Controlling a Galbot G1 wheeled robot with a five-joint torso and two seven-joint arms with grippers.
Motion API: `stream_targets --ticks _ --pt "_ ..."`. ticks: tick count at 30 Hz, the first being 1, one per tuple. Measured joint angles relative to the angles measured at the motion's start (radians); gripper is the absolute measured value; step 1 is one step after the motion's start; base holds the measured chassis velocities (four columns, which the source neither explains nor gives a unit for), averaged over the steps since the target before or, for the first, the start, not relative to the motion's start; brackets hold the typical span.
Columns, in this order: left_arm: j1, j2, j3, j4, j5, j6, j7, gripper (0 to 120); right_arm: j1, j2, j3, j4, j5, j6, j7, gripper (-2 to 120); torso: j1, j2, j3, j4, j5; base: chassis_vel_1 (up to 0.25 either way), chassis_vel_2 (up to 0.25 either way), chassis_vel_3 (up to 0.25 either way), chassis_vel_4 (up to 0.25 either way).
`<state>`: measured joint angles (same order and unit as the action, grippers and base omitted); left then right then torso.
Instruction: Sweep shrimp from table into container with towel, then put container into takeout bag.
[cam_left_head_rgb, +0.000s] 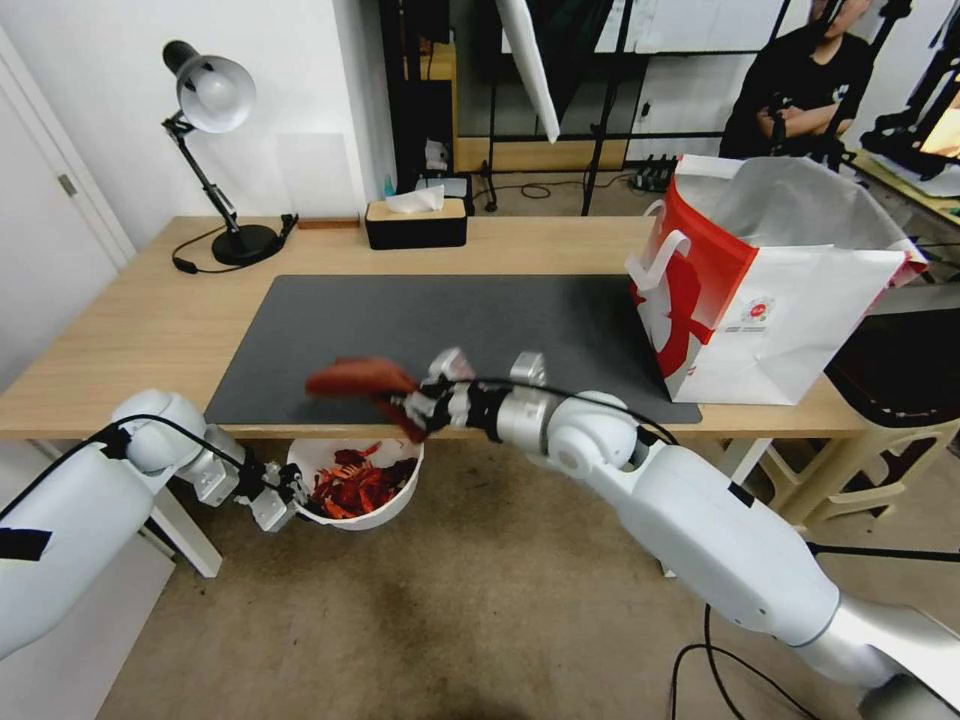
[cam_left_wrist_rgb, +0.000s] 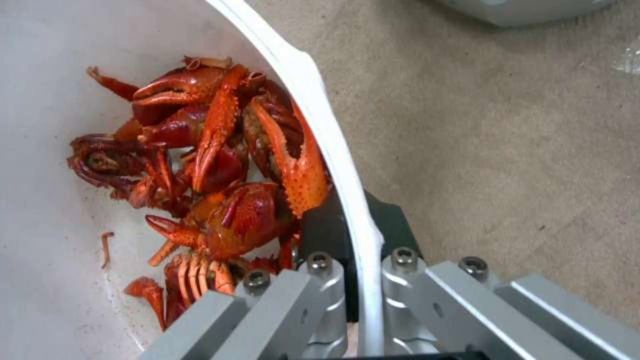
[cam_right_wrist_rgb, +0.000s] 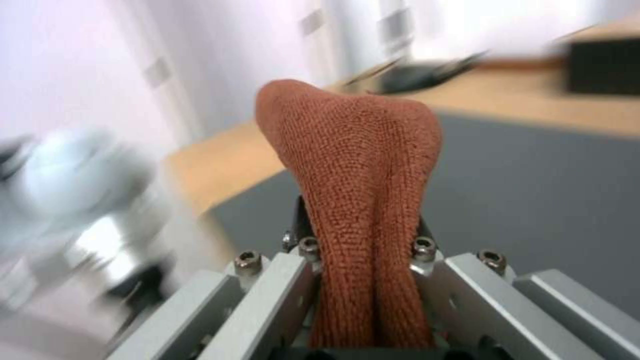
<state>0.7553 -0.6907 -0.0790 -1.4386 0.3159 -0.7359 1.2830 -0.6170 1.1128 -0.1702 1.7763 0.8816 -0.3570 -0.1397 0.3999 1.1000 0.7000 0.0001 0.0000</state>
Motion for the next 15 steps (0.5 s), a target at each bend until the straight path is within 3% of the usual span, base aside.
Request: stream_targets --ticks 4,5,7,15 --pt "0.02 0.0 -0.004 -0.018 0.004 0.001 0.0 0 -0.057 -0.003 0.111 0.083 -0.015 -0.069 0.344 4 0.0 0.0 0.0 -0.0001 0.0 0.0 0.0 0.0 0.0" --pt "0.02 0.0 -0.004 -0.018 0.004 0.001 0.0 0 -0.057 -0.003 0.111 0.083 -0.015 -0.069 0.344 4 0.0 0.0 0.0 -0.0001 0.0 0.0 0.0 0.0 0.0" --pt "0.03 0.001 -0.006 -0.03 0.006 0.001 0.0 0 -0.092 -0.015 0.162 0.122 -0.025 -0.107 0.503 4 0.0 0.0 0.0 -0.0002 0.0001 0.0 0.0 0.0 0.0" --pt "0.042 0.002 -0.003 -0.064 0.009 0.002 0.002 0 -0.212 -0.062 0.285 0.197 -0.022 -0.226 0.726 4 0.0 0.0 0.0 -0.0002 0.0003 0.0 0.0 0.0 0.0"
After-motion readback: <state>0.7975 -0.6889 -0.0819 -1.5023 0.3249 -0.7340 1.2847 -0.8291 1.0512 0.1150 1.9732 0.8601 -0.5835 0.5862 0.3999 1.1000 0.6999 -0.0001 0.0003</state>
